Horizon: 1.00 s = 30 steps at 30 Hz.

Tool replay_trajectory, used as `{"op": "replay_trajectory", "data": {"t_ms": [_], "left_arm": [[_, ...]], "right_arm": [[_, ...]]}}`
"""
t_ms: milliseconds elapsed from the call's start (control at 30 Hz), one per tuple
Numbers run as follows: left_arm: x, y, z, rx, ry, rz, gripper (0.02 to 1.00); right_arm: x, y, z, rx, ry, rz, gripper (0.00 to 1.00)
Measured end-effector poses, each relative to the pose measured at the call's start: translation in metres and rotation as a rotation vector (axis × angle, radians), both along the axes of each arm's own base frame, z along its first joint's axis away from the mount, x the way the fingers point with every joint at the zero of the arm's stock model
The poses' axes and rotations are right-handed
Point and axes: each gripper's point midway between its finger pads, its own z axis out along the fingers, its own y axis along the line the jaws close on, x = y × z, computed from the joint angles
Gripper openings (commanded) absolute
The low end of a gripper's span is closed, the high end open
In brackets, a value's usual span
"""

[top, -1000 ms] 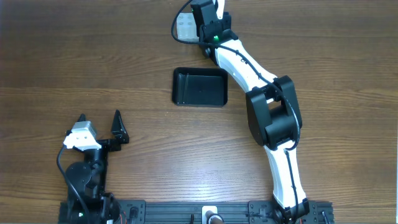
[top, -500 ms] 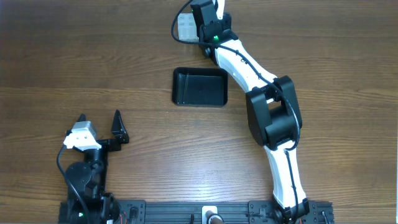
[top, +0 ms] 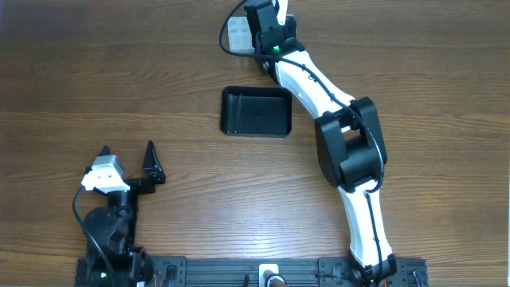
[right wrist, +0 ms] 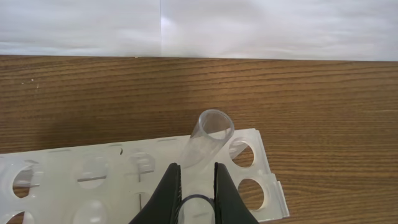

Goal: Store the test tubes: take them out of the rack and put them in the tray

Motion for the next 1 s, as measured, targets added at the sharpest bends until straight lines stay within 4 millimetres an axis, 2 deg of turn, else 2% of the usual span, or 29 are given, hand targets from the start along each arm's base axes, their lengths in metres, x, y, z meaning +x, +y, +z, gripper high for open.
{"op": "replay_trajectory", "data": {"t_ms": [467,600,667,933,1000], "left_arm": [[0.000,0.000,0.000,0.000,0.000,0.000,0.998],[0.000,0.000,0.000,0.000,0.000,0.000,0.996],[0.000,0.000,0.000,0.000,0.000,0.000,0.998],[0.000,0.000,0.000,0.000,0.000,0.000,0.998],[0.000,0.000,0.000,0.000,0.000,0.000,0.998]], "right_arm": [[-0.002,0.006,0.002,-0.032,0.002,0.028,0.016],[-0.003,0.006,0.014,-0.027,-0.015,0.030,0.020],[-0.003,0.007,0.032,-0.017,-0.040,0.033,0.025],[-0.014,0.004,0.125,0.044,-0.179,0.037,0.036],[-0.018,0.004,0.141,0.053,-0.200,0.038,0.034]]}}
